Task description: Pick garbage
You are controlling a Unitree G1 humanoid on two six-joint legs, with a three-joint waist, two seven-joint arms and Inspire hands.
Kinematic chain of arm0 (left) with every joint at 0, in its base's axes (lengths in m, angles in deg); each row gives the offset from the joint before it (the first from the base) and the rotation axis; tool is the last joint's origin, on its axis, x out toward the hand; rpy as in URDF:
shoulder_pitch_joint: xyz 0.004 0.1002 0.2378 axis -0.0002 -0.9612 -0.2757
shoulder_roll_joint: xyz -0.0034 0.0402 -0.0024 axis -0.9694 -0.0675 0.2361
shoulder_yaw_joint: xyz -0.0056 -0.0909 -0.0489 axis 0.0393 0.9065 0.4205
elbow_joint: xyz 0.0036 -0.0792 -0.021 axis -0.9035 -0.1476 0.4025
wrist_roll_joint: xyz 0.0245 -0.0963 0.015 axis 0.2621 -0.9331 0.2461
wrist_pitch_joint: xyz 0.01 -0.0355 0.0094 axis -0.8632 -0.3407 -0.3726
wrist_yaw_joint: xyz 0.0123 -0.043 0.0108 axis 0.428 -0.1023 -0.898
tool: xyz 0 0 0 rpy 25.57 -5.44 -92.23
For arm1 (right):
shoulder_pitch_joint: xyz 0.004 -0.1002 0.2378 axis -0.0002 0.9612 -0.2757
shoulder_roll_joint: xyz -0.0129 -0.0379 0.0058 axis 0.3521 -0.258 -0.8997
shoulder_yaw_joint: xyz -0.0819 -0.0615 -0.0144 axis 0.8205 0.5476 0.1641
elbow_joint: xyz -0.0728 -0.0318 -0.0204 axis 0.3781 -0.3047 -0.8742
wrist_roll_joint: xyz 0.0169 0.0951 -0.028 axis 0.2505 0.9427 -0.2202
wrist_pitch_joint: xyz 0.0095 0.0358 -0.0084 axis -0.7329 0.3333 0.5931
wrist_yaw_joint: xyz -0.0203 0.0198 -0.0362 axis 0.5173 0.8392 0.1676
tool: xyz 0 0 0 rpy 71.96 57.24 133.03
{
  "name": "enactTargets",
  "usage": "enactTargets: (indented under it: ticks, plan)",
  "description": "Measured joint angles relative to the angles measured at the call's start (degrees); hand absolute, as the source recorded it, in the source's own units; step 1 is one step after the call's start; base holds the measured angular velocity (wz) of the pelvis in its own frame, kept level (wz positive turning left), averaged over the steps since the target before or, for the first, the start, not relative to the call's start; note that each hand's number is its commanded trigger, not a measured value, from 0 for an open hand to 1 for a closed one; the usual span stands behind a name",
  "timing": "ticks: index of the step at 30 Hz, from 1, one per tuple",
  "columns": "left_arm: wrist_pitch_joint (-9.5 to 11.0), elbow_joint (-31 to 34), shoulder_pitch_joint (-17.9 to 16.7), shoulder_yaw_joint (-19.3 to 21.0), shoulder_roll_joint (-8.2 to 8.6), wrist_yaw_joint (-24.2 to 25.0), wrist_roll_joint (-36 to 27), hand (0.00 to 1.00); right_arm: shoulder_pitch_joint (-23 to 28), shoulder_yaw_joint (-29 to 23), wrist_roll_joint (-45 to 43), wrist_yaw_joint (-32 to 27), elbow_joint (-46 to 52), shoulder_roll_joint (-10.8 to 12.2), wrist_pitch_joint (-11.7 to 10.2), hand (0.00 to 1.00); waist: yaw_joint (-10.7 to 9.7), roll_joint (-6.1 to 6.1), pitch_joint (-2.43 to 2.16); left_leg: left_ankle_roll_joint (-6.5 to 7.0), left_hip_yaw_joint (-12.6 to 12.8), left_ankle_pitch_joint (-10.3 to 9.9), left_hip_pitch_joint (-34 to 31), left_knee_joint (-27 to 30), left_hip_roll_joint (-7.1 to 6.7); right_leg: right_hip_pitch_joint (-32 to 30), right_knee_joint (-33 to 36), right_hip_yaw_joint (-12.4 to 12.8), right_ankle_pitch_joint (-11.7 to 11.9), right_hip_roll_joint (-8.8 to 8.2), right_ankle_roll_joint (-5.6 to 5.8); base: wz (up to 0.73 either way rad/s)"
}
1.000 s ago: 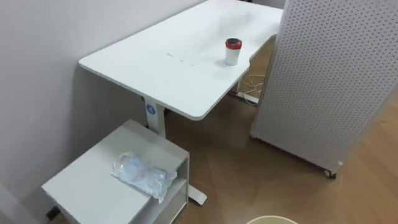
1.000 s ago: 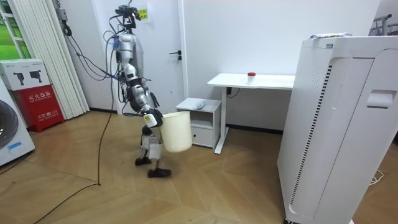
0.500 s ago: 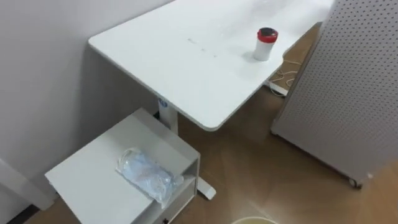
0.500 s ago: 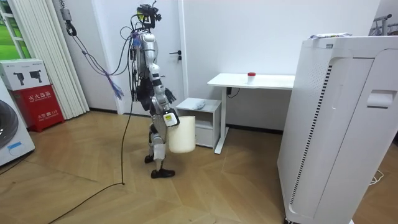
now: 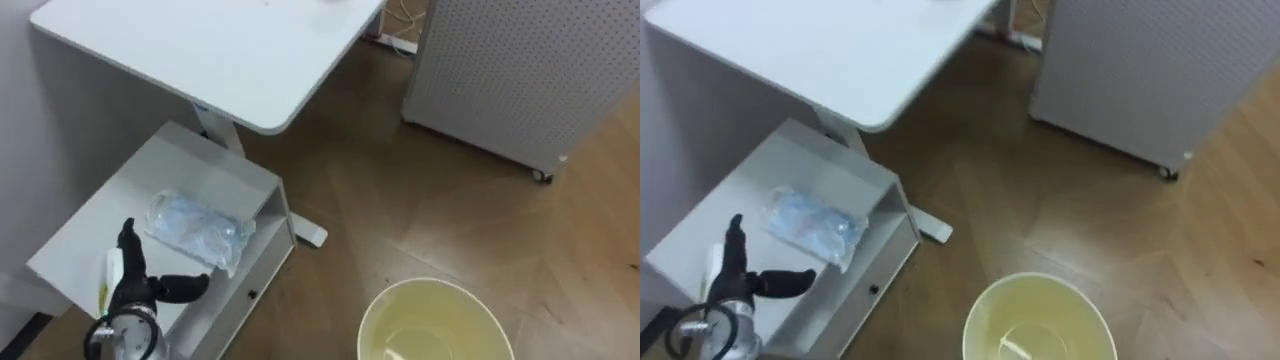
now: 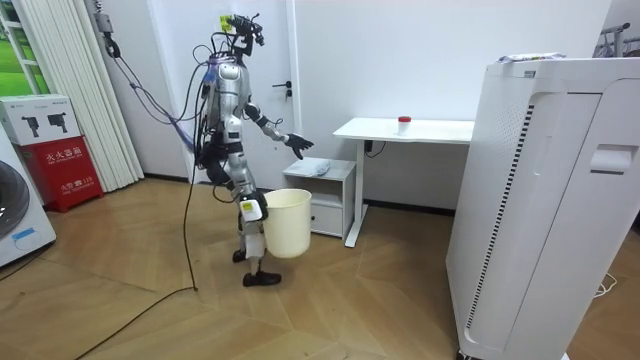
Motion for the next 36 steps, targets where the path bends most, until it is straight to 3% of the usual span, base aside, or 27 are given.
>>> enactTargets:
  ticks: [2, 6, 10, 17, 23, 29, 36]
  plan:
    - [0.9, 1.5, 1.4, -1.8, -1.14, -2.7, 1.3, 0.00, -0.3, 1.4, 1.0, -0.2, 0.2, -0.3, -0.7, 1.00, -1.0, 0.09, 0.03, -0.22, -0.1, -0.2, -2.2, 1.3, 0.59, -2.0, 0.9, -0.2, 0.2, 0.32, -0.34, -0.03]
    - [1.3, 1.6, 3.5, -3.0, -1.73, -5.1, 2.4, 0.00, -0.3, 2.0, 2.8, -0.2, 1.2, -0.6, -0.8, 1.00, -2.5, 0.03, 0.12, -0.33, 0.0, -0.6, -4.1, 2.8, 0.74, -4.2, 3.2, 0.0, -0.5, 0.10, -0.72, 0.00]
    - [1.4, 1.6, 5.6, -5.0, -2.06, -7.7, 2.4, 0.00, -0.2, 3.8, 4.4, -0.7, 3.1, -2.4, -0.8, 1.00, -3.0, -0.24, 0.33, -0.37, 0.1, -1.1, -6.5, 4.5, 0.86, -7.0, 5.0, 0.3, -1.1, -0.01, -0.90, 0.00]
    - [1.7, 0.2, 6.1, -5.6, -3.71, -10.6, 3.6, 0.00, -0.2, 3.9, 5.7, -2.5, 4.6, -2.6, -0.6, 1.00, -4.4, -1.01, 0.90, -0.70, 0.6, -3.0, -10.3, 8.6, 2.54, -10.8, 7.9, 1.0, -1.9, 1.16, -1.41, -0.10]
    - [1.6, -2.4, 7.5, -8.8, -5.15, -11.3, 4.9, 0.00, 0.0, 4.3, 8.4, -4.1, 4.6, -3.0, -0.2, 1.00, -5.7, -1.07, 0.93, -0.88, -0.1, -4.6, -14.1, 12.5, 3.49, -14.0, 10.7, 0.6, -3.1, 1.53, -1.74, -0.02]
    - [-0.2, -6.2, 9.7, -11.0, -6.00, -9.9, 5.5, 0.00, 0.5, 5.9, 9.6, -4.3, 4.5, -4.5, 2.0, 1.00, -6.2, -1.06, 0.93, -0.79, -0.8, -6.1, -18.6, 16.6, 4.42, -17.7, 13.7, 0.3, -3.7, 1.94, -1.88, -0.02]
    - [-3.9, -12.3, 9.8, -11.8, -6.11, -5.0, 5.5, 0.00, 1.4, 5.9, 12.9, -4.7, 4.6, -4.6, 3.7, 1.00, -6.2, -1.05, 0.91, -0.85, -2.1, -7.1, -20.0, 19.6, 4.64, -18.4, 15.9, -0.4, -4.8, 1.79, -2.02, 0.04]
